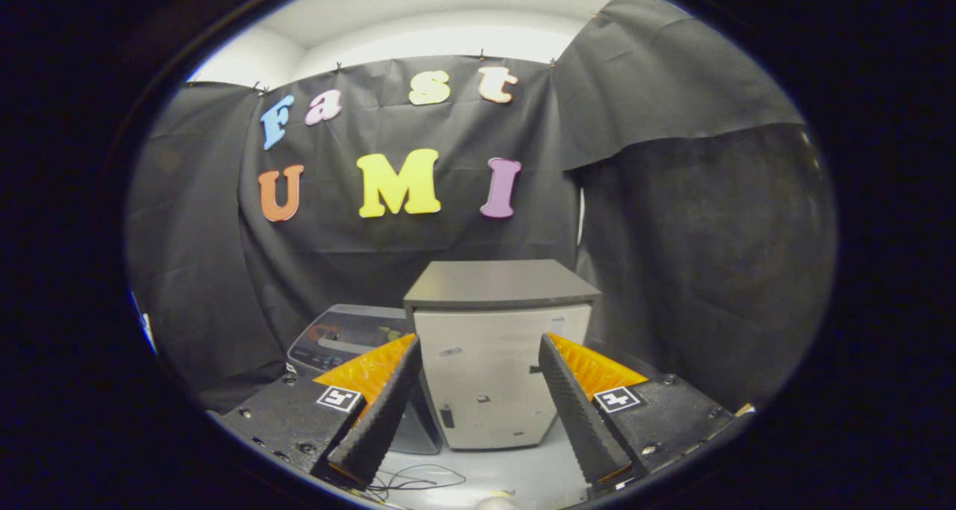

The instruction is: Put the clothes into the washing machine and then close the washing machine lid.

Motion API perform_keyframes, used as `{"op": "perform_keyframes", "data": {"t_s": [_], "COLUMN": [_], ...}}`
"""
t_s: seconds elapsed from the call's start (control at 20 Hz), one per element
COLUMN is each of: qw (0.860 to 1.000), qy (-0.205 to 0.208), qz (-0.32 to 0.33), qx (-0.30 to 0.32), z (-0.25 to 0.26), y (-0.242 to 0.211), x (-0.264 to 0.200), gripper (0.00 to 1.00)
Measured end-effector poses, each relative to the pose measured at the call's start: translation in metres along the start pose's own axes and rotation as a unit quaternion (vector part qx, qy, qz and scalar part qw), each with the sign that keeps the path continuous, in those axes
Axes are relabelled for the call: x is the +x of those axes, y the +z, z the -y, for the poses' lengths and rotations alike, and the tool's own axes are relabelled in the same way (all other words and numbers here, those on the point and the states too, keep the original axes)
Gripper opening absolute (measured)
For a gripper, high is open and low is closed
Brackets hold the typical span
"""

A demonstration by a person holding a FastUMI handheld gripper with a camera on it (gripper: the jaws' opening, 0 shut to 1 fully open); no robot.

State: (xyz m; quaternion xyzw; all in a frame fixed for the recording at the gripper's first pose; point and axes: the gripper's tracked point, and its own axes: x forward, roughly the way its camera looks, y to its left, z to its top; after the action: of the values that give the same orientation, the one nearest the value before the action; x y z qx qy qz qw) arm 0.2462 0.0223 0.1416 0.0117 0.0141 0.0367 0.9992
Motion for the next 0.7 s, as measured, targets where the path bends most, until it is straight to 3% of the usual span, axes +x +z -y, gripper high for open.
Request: {"op": "perform_keyframes", "data": {"t_s": [0.3,0.7], "qw": [0.999,1.0], "qy": [-0.012,0.007], "qz": [-0.024,-0.007], "qx": [0.021,-0.005], "z": [0.047,0.064], "y": [-0.048,-0.061], "x": [-0.05,-0.078], "gripper": [0.98,0.98]}}
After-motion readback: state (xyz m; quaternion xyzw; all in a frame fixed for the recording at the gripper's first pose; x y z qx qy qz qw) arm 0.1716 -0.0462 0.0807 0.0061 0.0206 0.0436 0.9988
